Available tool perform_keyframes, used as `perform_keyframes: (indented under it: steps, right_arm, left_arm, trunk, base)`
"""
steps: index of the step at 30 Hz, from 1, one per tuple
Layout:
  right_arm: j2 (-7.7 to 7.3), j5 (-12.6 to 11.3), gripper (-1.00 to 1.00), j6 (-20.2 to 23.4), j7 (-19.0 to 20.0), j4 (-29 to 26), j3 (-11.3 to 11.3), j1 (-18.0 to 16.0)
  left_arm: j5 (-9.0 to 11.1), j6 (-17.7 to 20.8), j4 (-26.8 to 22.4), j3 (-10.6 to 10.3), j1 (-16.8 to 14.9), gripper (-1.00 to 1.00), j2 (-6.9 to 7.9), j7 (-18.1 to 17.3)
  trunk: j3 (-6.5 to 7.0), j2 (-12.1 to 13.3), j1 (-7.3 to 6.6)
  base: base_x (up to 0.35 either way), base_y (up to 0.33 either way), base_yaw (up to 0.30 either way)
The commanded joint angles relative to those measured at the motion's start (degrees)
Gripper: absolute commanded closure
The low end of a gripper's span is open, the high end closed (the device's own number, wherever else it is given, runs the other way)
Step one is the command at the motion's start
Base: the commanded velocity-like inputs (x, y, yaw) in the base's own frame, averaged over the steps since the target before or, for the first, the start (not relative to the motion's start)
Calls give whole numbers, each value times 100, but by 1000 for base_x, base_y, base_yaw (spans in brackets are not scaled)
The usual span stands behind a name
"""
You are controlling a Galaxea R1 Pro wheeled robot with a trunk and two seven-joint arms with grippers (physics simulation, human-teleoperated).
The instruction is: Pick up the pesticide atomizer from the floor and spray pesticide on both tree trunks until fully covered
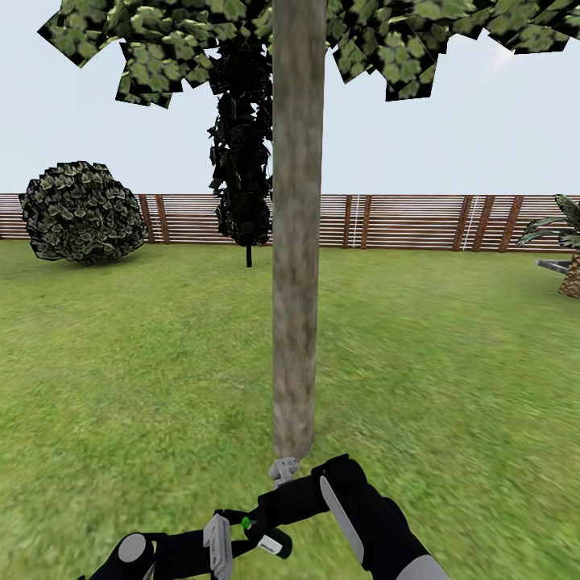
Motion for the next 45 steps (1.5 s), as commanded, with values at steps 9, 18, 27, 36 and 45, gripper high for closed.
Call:
perform_keyframes:
  steps: [9, 18, 27, 36, 45]
  right_arm:
    - [0, -64, 100, 46, -30, -1, 2, -5]
    - [0, -64, 100, 46, -31, -3, 2, -5]
    - [0, -158, 100, 46, -39, -79, -219, -5]
    - [-17, -161, 100, 46, -39, -103, -243, -5]
    - [-50, -140, 100, 53, -52, -498, -744, 0]
  left_arm:
    - [-16, -4, -1, -9, -2, 100, -3, 17]
    - [-13, 0, 2, -8, -5, 100, -5, 18]
    - [-58, 20, 72, 61, -5, 100, -5, 80]
    - [-58, 19, 81, 61, -5, 100, -5, 86]
    - [-63, 28, 83, 66, -5, 100, -9, 209]
  trunk:
    - [-12, -11, 3]
    - [-12, -11, 3]
    - [-12, -11, 3]
    - [-12, -11, 3]
    - [-12, -11, 3]
  base:
    - [0, 0, 0]
    - [0, 0, 0]
    - [0, 0, 0]
    - [0, 0, 0]
    - [0, 0, 0]
